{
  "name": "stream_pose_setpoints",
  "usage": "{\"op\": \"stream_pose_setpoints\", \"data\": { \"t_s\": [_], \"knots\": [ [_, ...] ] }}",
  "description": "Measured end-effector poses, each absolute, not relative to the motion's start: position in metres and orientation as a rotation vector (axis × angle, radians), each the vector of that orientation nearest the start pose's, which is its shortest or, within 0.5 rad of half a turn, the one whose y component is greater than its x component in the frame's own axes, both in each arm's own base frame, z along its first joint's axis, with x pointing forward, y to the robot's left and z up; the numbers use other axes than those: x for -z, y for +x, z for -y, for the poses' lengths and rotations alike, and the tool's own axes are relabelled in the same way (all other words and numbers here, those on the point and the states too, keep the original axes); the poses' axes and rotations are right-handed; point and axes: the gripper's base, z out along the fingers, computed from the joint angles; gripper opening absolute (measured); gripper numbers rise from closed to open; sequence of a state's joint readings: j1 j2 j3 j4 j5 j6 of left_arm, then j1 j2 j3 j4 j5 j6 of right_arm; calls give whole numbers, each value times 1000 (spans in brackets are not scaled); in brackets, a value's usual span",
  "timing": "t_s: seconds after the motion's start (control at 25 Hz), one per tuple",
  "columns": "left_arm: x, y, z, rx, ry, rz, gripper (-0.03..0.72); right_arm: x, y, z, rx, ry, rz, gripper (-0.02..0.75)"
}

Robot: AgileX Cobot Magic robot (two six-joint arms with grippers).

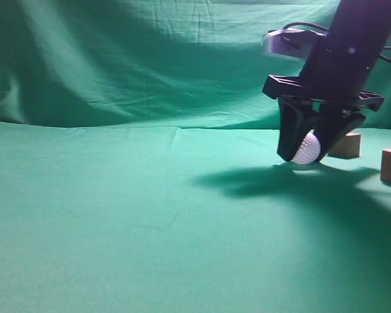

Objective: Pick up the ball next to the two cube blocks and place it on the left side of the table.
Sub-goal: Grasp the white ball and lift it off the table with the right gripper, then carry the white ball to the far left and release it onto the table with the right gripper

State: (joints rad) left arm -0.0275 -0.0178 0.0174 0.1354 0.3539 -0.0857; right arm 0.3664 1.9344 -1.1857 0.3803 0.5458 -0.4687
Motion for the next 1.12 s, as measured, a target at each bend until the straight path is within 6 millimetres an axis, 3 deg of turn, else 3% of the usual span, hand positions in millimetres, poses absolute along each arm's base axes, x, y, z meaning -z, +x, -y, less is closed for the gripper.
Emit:
{"op": "stream_pose_setpoints", "data": {
  "t_s": [0.04,0.16,0.28,0.4,0.52,0.6,0.76,0.88,1.0,1.12],
  "knots": [
    [-177,53,-3,-53,30,-1834,0,-155,352,-154,-330,-738,-2646,305],
    [-177,53,-3,-53,30,-1834,0,-167,357,-160,-355,-749,-2626,309],
    [-177,53,-3,-53,30,-1834,0,-190,364,-181,-466,-716,-2574,309],
    [-177,53,-3,-53,30,-1834,0,-220,369,-217,-624,-733,-2422,309],
    [-177,53,-3,-53,30,-1834,0,-250,369,-268,-727,-817,-2181,309],
    [-177,53,-3,-53,30,-1834,0,-257,366,-306,-765,-861,-2060,309],
    [-177,53,-3,-53,30,-1834,0,-240,360,-378,-820,-939,-1928,309],
    [-177,53,-3,-53,30,-1834,0,-209,353,-421,-853,-1000,-1900,309],
    [-177,53,-3,-53,30,-1834,0,-170,347,-450,-862,-1050,-1898,309],
    [-177,53,-3,-53,30,-1834,0,-145,345,-464,-842,-1051,-1897,309]
  ]
}}
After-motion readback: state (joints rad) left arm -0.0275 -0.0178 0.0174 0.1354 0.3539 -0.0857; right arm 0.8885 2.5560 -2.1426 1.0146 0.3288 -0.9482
